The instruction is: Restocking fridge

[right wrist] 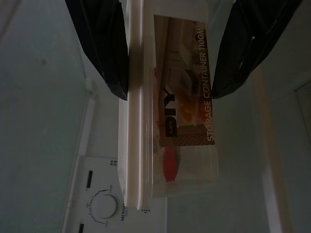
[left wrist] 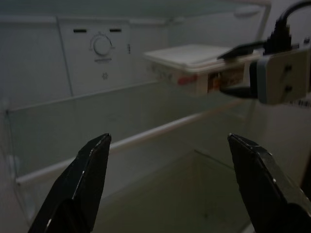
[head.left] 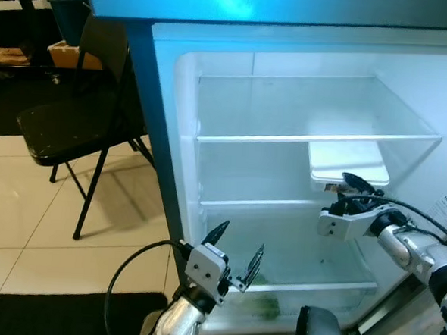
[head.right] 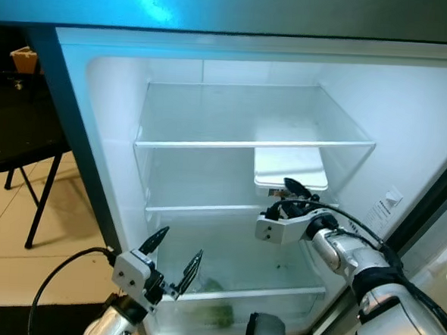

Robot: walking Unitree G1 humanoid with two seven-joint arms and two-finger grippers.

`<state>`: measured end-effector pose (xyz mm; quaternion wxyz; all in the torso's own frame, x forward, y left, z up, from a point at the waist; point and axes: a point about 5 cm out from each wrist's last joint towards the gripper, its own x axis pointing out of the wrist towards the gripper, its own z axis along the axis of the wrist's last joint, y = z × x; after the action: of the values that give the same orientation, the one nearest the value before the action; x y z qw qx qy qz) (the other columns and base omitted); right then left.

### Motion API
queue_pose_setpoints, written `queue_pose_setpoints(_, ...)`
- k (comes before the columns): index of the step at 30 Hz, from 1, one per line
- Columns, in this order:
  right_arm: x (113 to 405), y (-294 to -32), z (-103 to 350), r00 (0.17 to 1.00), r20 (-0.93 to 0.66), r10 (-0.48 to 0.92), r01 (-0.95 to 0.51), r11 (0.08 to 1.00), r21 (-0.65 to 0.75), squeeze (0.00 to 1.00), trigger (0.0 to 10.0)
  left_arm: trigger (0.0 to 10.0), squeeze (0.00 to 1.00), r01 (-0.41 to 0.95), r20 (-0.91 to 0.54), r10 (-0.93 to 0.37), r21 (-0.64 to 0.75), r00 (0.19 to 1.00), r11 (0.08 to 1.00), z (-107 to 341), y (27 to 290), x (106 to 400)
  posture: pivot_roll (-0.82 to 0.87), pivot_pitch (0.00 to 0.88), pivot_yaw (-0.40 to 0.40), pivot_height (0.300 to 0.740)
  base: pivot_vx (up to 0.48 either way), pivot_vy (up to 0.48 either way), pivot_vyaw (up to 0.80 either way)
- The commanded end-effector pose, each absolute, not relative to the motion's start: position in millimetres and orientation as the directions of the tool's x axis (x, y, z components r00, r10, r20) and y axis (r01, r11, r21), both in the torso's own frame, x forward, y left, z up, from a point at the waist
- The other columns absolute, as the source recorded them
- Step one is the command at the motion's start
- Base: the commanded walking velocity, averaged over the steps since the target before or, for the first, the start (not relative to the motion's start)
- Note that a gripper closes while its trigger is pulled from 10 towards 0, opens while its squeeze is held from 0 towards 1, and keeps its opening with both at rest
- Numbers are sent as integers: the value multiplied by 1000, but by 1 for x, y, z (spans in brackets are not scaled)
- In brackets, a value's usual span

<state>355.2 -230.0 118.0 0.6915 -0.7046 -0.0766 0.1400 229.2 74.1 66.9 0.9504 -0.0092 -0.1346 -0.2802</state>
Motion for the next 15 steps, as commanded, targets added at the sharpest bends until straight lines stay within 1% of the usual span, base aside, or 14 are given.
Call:
queue_pose_setpoints(1, 359, -230, 127, 949, -68, 309, -61, -33, -998, 0, 10000, 10000, 0, 535, 268, -525, 38, 808, 844, 71, 73, 228, 64, 85, -22, 430, 0, 0, 0)
queue_pose_setpoints(15, 362, -239, 134, 955, -91, 283, -87, -27, -996, 0, 10000, 10000, 0, 542, 267, -530, 34, 805, 840, 88, 81, 214, 99, 144, -3, 430, 0, 0, 0)
